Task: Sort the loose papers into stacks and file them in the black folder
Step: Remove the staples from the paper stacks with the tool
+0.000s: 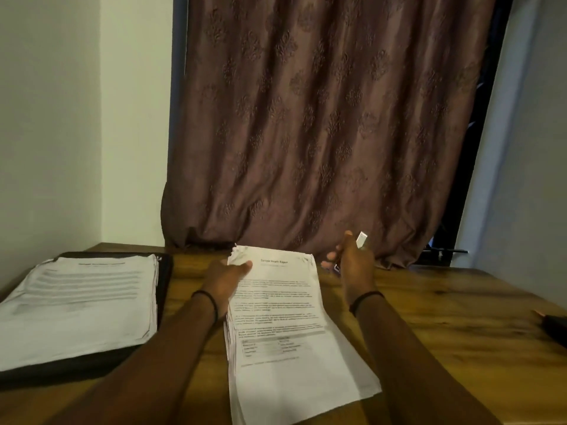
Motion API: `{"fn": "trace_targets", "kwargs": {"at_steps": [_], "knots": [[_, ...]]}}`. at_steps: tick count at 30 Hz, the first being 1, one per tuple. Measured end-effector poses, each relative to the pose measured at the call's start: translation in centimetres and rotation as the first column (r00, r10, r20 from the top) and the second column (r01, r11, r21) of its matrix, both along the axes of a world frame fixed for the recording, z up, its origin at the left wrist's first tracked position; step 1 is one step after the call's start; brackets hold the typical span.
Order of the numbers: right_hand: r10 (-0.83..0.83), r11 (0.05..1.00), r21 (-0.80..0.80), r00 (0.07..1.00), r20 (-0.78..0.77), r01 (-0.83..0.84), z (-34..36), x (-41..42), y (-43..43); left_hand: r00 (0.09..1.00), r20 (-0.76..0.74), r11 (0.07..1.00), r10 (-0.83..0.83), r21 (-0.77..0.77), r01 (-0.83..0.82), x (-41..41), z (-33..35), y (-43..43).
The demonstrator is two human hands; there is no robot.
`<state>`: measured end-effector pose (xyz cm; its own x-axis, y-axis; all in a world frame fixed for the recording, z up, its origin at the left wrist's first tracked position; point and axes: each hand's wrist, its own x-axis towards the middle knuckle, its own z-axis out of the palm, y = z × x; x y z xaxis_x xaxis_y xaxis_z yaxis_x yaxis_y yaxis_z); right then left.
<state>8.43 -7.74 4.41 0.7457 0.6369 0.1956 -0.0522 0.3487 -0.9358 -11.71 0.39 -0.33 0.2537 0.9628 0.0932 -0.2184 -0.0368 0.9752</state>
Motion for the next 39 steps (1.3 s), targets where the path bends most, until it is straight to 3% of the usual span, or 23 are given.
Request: {"fn": "trace_targets", "kwargs": {"at_steps": [10, 14, 17, 25, 31, 39], "knots": [[-0.008, 0.999, -0.041, 0.994, 0.107, 0.012, -2.3, -3.2, 6.8, 0.982, -0.087, 0.93, 0.167, 0.345, -0.128, 1.2, -2.4, 1.4], [-0.131, 0.991, 0.051, 0.938, 0.32, 0.121, -2.0, -3.4, 7.9, 0.974, -0.108, 0.894, 0.198, 0.429, -0.134, 1.3, -2.9, 2.2], [-0.221, 0.974, 0.147, 0.867, 0.447, 0.173, -1.1, -3.6, 7.9, 0.966, -0.131, 0.876, 0.222, 0.461, -0.139, 1.4, -3.2, 2.4], [-0.211, 0.973, 0.206, 0.768, 0.605, 0.106, -2.5, -4.9, 8.3, 0.967, -0.132, 0.873, 0.217, 0.47, -0.132, 1.1, -3.3, 2.0], [-0.149, 0.981, 0.189, 0.814, 0.561, 0.05, -2.8, -4.4, 7.9, 0.968, -0.13, 0.863, 0.215, 0.49, -0.126, 1.0, -3.2, 1.6], [-0.164, 0.977, 0.207, 0.777, 0.608, 0.045, -3.4, -4.8, 7.2, 0.974, -0.12, 0.876, 0.192, 0.467, -0.115, 1.0, -3.0, 1.0]]}}
